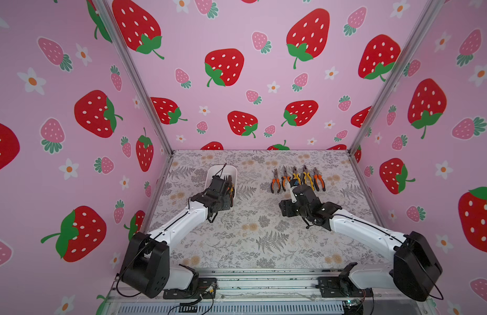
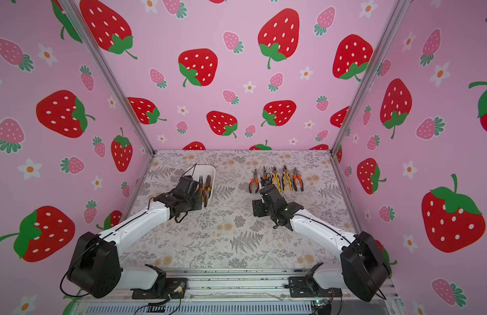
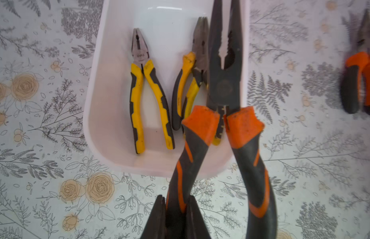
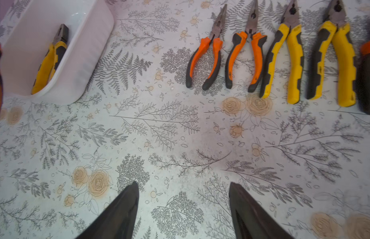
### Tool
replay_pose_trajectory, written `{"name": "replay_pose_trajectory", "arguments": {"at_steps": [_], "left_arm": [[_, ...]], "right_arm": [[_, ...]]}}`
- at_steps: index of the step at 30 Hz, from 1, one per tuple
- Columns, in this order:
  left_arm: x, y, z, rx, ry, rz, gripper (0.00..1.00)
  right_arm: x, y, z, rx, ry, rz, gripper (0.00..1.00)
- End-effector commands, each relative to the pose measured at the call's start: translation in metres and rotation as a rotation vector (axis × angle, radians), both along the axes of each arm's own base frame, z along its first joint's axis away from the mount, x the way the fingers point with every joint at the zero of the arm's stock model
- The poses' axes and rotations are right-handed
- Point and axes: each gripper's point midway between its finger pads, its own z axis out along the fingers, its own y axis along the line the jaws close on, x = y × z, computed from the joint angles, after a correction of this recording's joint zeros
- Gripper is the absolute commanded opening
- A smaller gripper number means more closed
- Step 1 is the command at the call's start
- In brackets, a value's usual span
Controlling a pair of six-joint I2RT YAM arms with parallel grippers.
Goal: Take the pliers out of the storage box
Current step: Pick up the pliers from the storage box.
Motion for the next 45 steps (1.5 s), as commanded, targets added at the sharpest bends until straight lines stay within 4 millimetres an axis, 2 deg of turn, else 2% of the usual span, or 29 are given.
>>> {"name": "replay_pose_trajectory", "arguments": {"at_steps": [1, 6, 12, 18, 21, 24, 29, 39, 43, 45], "left_arm": [[0.002, -0.02, 0.032, 0.011, -0.201, -0.026, 0.0], [-0.026, -0.049, 0.041, -0.028, -0.368, -0.141, 0.0], [-0.051, -0.05, 0.047, -0.042, -0.472, -0.178, 0.0], [-0.059, -0.074, 0.05, 0.007, -0.497, -0.271, 0.0], [-0.061, -0.086, 0.05, 0.042, -0.499, -0.317, 0.0], [-0.063, -0.094, 0.05, 0.067, -0.503, -0.338, 0.0], [-0.063, -0.097, 0.051, 0.086, -0.509, -0.342, 0.0], [-0.056, -0.097, 0.05, 0.156, -0.493, -0.3, 0.0], [-0.056, -0.099, 0.05, 0.175, -0.495, -0.298, 0.0], [-0.055, -0.098, 0.051, 0.183, -0.497, -0.29, 0.0]], "right_arm": [[-0.001, -0.012, 0.008, -0.06, 0.051, -0.075, 0.74], [0.001, 0.004, 0.023, -0.068, 0.07, -0.025, 0.74], [0.01, 0.033, 0.062, 0.025, 0.037, 0.0, 0.74], [0.022, 0.066, 0.102, 0.09, 0.028, 0.033, 0.73], [0.027, 0.086, 0.114, 0.124, 0.038, 0.051, 0.73], [0.033, 0.096, 0.123, 0.154, 0.045, 0.032, 0.73], [0.033, 0.117, 0.125, 0.229, 0.123, 0.027, 0.73], [0.015, 0.149, 0.097, 0.3, 0.284, 0.021, 0.69], [0.011, 0.154, 0.085, 0.305, 0.321, 0.011, 0.64], [0.009, 0.156, 0.08, 0.315, 0.342, 0.008, 0.58]]}}
